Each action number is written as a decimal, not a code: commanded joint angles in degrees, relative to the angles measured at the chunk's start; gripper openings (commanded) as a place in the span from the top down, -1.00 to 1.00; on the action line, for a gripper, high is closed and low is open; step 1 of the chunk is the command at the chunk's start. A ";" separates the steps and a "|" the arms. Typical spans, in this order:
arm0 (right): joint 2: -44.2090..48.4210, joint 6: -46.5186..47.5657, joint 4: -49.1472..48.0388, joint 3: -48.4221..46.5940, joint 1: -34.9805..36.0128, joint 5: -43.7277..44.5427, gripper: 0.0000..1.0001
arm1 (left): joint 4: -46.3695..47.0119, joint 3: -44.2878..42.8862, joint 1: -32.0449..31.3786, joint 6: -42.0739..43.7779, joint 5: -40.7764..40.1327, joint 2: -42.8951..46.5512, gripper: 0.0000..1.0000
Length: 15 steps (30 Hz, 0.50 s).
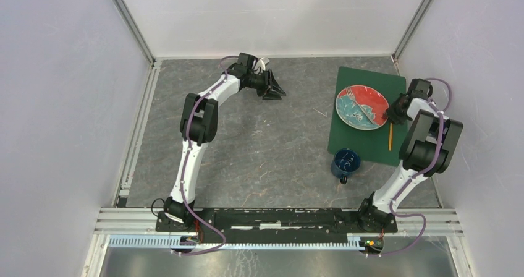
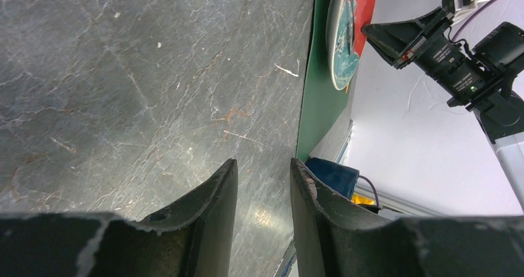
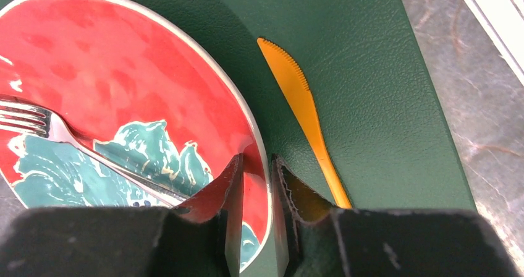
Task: Set the dinner table for one person
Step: Move the napkin to the center of the board.
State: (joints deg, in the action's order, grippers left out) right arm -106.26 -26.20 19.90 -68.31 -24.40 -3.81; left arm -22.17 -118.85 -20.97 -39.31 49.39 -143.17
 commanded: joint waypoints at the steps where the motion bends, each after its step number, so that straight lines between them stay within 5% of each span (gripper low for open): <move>1: -5.16 1.06 -2.92 -2.79 1.39 -5.86 0.60 | 0.22 0.88 0.24 2.52 -0.86 3.60 0.13; 15: -14.77 0.51 -0.47 -15.08 14.66 -9.72 0.63 | 0.20 0.32 0.63 2.40 -1.48 4.04 0.13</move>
State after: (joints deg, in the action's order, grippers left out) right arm -117.38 -25.32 16.99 -81.60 -13.26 -9.61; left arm -22.39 -117.99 -20.95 -39.31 48.07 -143.17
